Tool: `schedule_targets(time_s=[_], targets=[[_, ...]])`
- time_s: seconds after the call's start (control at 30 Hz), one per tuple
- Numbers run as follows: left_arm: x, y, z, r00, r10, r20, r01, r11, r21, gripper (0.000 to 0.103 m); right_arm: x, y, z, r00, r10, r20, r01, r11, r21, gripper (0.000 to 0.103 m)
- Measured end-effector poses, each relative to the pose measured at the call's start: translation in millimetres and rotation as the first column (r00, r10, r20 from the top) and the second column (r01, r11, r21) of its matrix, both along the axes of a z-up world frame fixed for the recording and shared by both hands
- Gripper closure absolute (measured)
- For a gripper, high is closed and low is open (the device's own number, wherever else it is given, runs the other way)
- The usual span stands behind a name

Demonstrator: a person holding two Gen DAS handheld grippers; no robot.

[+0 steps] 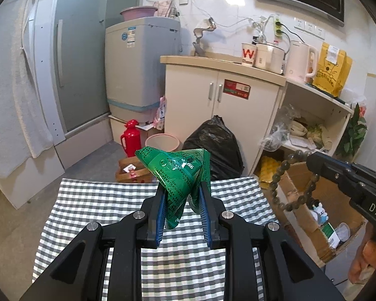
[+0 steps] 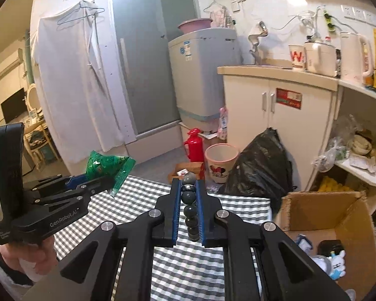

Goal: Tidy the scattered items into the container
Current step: 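Lift and carry the green packet and bead bracelet over the cardboard box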

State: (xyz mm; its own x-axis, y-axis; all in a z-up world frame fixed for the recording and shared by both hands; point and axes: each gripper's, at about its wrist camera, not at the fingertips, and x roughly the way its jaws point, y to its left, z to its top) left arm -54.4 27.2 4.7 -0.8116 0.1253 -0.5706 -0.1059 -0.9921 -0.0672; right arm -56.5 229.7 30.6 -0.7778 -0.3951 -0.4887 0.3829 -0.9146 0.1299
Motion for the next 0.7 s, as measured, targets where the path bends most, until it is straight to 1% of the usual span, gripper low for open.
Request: schedule_targets(time_s=[0.43, 0.7], targets=[[-7, 54, 11, 0.995, -0.093, -0.025, 0.093, 0.996, 0.002, 0.079, 15, 46, 18, 0.994, -0.099, -0.044, 0.100, 0.995, 0.029, 0.092], [-11, 97, 17, 0.984, -0.176, -0.038, 0.177, 0.984, 0.003, 0.079, 22, 84, 22, 0.984, -0.168, -0.052, 0.171, 0.985, 0.040, 0.092]])
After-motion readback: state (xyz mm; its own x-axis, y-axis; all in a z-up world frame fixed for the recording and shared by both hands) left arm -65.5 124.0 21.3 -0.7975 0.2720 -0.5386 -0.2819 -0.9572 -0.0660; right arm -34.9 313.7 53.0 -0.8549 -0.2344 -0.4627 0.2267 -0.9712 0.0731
